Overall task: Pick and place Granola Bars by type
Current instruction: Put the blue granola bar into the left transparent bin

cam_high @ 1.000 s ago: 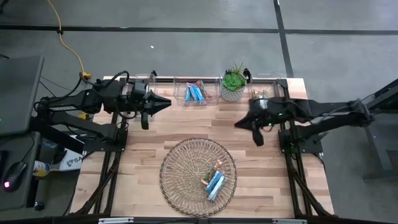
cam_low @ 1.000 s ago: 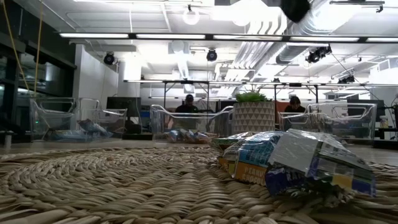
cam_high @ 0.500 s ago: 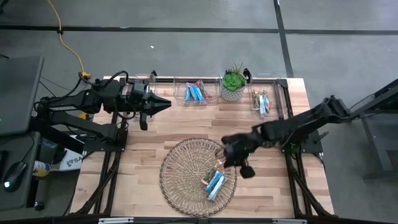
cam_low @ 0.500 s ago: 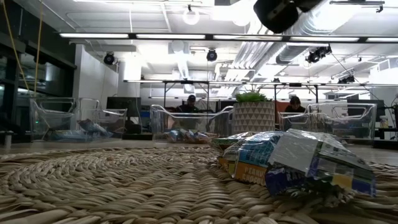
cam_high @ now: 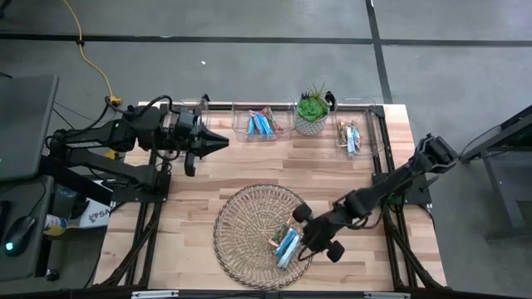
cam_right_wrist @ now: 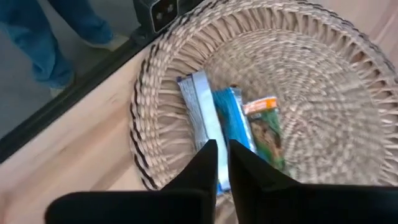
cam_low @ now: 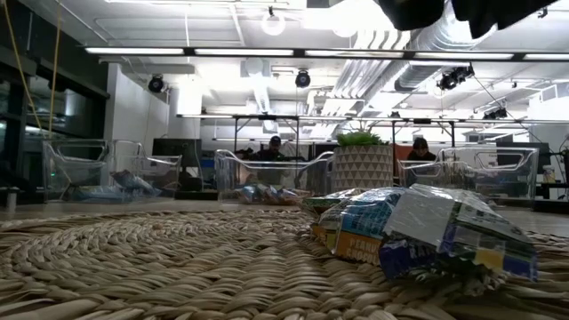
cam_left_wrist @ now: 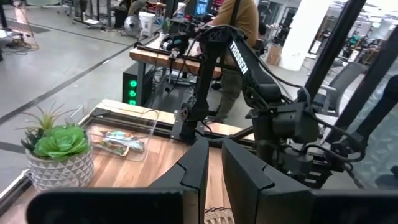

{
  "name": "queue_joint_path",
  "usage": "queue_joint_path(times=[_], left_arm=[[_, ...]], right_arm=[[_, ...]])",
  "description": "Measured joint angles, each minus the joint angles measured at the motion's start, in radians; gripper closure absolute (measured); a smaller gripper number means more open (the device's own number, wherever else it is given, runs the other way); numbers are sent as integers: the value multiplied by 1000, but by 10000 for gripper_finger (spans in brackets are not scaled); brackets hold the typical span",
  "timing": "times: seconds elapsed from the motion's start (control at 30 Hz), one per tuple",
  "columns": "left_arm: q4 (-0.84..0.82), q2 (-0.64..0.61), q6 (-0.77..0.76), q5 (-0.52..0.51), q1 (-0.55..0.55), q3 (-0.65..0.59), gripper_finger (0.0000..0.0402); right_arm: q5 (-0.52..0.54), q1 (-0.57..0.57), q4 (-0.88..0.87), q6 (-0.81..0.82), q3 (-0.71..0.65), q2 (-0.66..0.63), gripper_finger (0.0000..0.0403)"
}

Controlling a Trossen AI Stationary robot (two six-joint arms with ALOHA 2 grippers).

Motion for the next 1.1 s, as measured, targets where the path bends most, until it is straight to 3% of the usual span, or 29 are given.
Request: queue_joint_path(times=[0.47,0.6,0.87,1.1], left_arm=[[0,-16,1,14,0,0,356],[-8,-27,1,15,0,0,356],[-9,-44,0,17,0,0,356],[-9,-56,0,17,0,0,356]], right_arm=[[53,3,128,71,0,117,187],[39,4,145,69,0,162,175],[18,30,184,20,0,249,188],[72,30,191,16,0,274,191]])
